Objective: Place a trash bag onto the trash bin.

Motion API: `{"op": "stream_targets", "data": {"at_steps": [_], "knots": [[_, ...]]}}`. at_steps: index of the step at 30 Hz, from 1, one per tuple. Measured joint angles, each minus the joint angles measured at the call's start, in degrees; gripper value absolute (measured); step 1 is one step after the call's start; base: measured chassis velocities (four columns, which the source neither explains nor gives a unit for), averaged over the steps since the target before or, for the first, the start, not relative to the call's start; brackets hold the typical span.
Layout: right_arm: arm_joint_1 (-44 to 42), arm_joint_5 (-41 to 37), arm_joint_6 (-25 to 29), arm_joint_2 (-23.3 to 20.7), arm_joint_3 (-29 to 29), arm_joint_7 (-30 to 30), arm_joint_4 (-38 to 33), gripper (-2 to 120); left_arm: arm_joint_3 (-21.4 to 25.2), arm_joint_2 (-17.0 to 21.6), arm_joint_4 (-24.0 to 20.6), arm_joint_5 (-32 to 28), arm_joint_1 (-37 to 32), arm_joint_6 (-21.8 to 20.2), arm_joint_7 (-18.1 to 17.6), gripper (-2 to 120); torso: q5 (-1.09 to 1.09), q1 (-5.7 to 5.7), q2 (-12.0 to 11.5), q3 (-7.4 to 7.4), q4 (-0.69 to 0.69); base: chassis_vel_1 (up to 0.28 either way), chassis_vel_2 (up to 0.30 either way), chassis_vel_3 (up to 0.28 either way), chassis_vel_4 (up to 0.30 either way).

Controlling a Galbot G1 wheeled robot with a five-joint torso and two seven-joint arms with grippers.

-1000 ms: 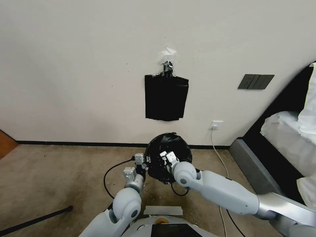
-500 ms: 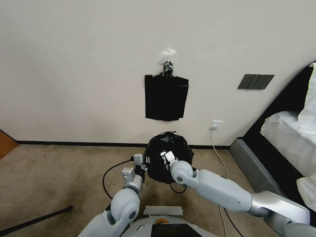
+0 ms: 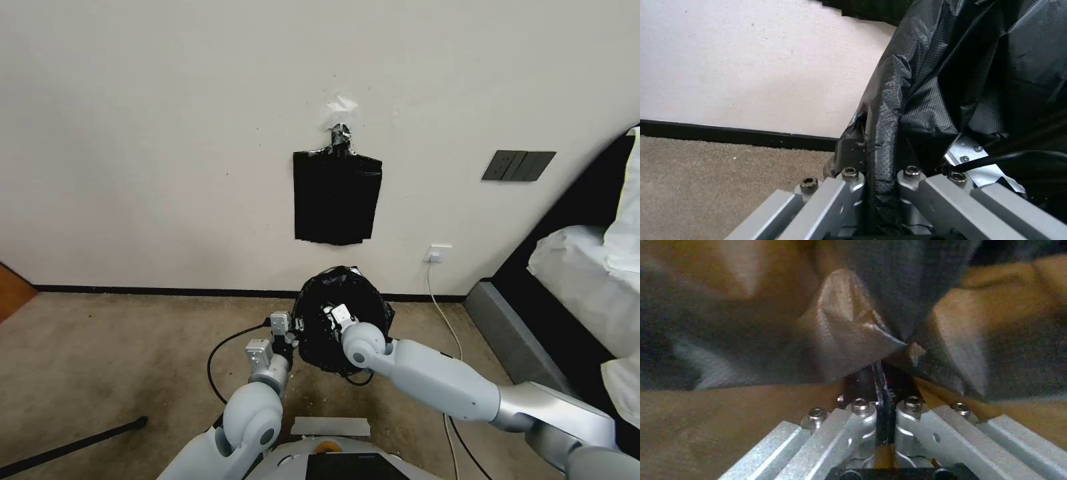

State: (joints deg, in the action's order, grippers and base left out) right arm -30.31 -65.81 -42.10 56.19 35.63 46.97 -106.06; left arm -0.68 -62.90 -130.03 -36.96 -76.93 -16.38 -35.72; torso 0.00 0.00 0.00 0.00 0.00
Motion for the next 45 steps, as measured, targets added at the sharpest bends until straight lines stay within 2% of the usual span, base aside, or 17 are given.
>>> {"op": "stream_targets", "data": {"at_steps": [22, 30, 33, 38, 39, 40, 41, 44, 45], "knots": [[-0.9, 1.7, 0.1, -0.2, -0.8, 0.1, 0.1, 0, 0.4, -0.1, -0.8, -1.8, -1.1, -0.5, -1.0, 1, 0.0, 0.0, 0.0, 0.0, 0.0, 0.0, 0.0, 0.0, 0.0], [-1.4, 3.6, 2.5, 0.0, -1.3, -0.6, 0.8, 0, 0.5, -0.2, -0.8, -2.5, -0.8, -0.8, -1.3, 1, 0.0, 0.0, 0.0, 0.0, 0.01, 0.0, 0.0, 0.0, 0.0], [-2.3, 3.1, 2.4, -0.7, -2.2, -0.8, -1.2, 0, 0.6, -0.3, -0.5, -3.3, -0.8, -1.0, -1.6, 1, 0.0, 0.0, 0.0, 0.0, 0.0, 0.0, 0.0, 0.0, 0.0], [-3.8, 1.9, 1.8, -2.5, -3.9, -1.1, -6.6, 12, 1.3, -0.8, 0.3, -7.1, 0.0, -2.0, -3.4, 1, 0.02, 0.0, 0.0, 0.0, 0.02, 0.0, 0.0, 0.0, 0.0], [-4.7, 1.9, 1.3, -3.8, -4.9, -2.0, -9.3, 20, 1.7, -1.2, 0.9, -9.6, 0.4, -2.9, -4.5, 1, 0.0, 0.0, 0.0, 0.0, 0.01, 0.0, 0.0, 0.0, 0.0], [-5.9, 2.2, 1.1, -5.1, -6.0, -3.5, -11.4, 23, 2.1, -1.6, 1.5, -12.0, 0.9, -3.7, -5.8, 1, 0.0, -0.01, 0.0, 0.0, 0.0, 0.0, 0.0, 0.0, 0.0], [-5.9, 2.2, 1.1, -5.1, -6.0, -3.5, -11.4, 23, 2.1, -1.6, 1.5, -12.0, 0.9, -3.7, -5.8, 1, 0.0, -0.01, 0.0, 0.0, 0.0, 0.0, 0.0, 0.0, 0.0], [-10.5, 4.0, 1.4, -8.2, -10.7, -9.4, -17.0, 39, 2.8, -2.9, 3.3, -16.4, 2.0, -6.1, -9.2, 1, -0.01, -0.01, 0.0, 0.0, -0.01, 0.0, 0.0, 0.0, 0.0], [-10.5, 4.0, 1.4, -8.2, -10.7, -9.4, -17.0, 39, 2.8, -2.9, 3.3, -16.4, 2.0, -6.1, -9.2, 1, -0.01, -0.01, 0.0, 0.0, -0.01, 0.0, 0.0, 0.0, 0.0]]}}
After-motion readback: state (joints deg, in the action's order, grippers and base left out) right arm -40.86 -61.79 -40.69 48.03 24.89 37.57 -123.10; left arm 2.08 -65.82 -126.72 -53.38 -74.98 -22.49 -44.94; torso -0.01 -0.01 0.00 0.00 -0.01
